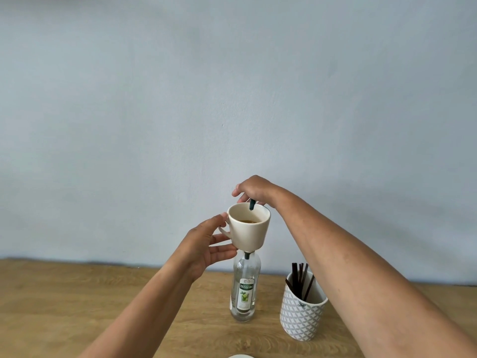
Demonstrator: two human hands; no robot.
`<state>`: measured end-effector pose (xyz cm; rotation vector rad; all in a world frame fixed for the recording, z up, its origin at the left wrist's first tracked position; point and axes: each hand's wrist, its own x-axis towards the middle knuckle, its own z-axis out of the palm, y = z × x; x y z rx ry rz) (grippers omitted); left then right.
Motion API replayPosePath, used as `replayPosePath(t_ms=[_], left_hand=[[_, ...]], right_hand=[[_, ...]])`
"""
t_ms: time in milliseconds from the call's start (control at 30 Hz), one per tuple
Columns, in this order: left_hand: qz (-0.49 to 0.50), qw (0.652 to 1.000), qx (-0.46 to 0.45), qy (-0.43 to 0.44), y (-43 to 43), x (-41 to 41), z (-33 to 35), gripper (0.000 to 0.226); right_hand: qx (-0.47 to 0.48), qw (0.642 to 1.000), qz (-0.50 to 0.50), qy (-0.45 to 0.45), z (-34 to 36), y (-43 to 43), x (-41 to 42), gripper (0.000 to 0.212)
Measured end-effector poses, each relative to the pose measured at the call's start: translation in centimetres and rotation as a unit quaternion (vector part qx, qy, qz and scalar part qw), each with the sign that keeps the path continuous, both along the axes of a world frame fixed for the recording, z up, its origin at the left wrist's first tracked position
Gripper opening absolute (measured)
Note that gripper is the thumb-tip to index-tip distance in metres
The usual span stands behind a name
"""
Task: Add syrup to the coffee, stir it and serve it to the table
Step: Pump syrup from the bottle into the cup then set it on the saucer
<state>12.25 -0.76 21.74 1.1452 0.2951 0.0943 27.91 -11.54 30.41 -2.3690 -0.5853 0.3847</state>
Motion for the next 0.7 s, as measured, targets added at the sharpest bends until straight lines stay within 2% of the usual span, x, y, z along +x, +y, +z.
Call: replayPosePath(t_ms=[500, 700], left_hand=[[-0.004, 1.000, 0.014, 0.003, -0.3, -0.8, 0.5, 0.025], [-0.008, 1.000, 0.010, 0.005, -0.4, -0.6, 0.3, 0.025]], right_hand=[[-0.054, 0.998, 0.028, -0.017, 1.4, -0.4, -0.2, 0.041], [-0.022, 1.000, 0.009, -0.004, 0.3, -0.2, 0.0, 0.033]])
